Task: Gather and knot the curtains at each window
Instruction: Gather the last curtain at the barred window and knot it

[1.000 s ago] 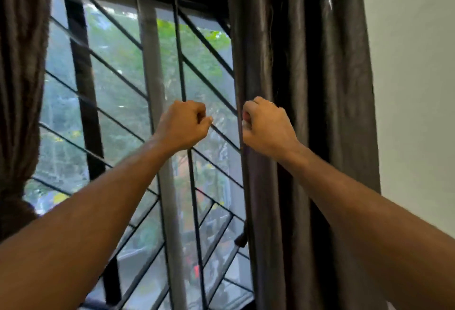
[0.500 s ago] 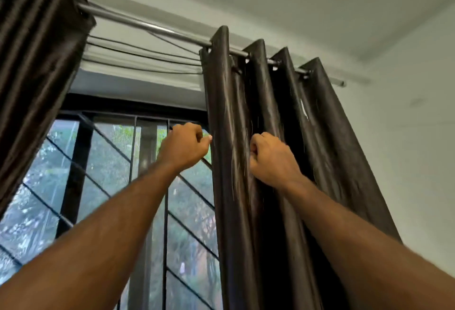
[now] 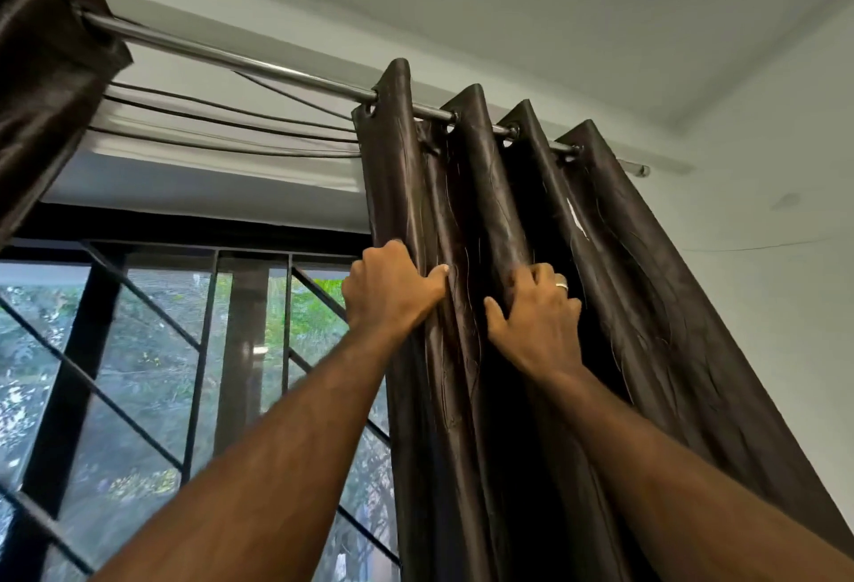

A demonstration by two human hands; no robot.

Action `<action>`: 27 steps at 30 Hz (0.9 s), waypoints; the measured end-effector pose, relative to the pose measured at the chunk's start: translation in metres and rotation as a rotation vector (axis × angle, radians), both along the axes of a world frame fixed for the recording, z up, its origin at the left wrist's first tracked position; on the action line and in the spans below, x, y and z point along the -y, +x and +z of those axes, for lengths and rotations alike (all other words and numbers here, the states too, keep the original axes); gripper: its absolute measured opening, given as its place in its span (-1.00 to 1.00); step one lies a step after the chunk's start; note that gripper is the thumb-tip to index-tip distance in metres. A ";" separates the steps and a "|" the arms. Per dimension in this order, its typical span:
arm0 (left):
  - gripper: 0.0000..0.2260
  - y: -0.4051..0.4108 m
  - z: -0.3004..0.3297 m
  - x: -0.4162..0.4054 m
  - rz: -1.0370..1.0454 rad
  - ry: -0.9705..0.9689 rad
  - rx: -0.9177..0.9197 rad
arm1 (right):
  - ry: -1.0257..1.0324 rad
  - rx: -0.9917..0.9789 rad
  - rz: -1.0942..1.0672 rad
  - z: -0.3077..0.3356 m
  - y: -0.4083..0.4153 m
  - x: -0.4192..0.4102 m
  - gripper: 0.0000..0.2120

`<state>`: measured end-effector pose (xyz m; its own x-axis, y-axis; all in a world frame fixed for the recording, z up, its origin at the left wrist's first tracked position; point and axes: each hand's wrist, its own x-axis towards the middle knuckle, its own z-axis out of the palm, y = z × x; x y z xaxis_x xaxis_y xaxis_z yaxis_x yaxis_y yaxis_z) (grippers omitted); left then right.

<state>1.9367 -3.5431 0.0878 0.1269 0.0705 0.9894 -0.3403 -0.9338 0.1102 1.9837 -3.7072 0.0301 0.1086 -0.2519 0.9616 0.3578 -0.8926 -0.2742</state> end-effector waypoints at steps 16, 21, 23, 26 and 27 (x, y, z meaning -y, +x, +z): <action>-0.67 0.014 0.026 -0.101 0.046 -0.073 0.102 | 0.270 0.066 0.490 0.053 0.017 -0.007 -0.55; -0.68 0.023 0.021 -0.058 -0.025 0.017 0.160 | 0.262 0.009 0.518 0.061 0.028 0.000 -0.67; -0.75 0.019 0.020 -0.047 -0.055 0.034 0.205 | 0.242 0.050 0.449 0.057 0.028 -0.001 -0.72; -0.83 0.012 0.018 -0.044 -0.027 0.029 0.223 | 0.368 0.046 0.469 0.057 0.024 -0.004 -0.72; -0.78 0.009 0.017 -0.046 -0.004 0.013 0.231 | 0.392 0.002 0.504 0.057 0.018 -0.012 -0.72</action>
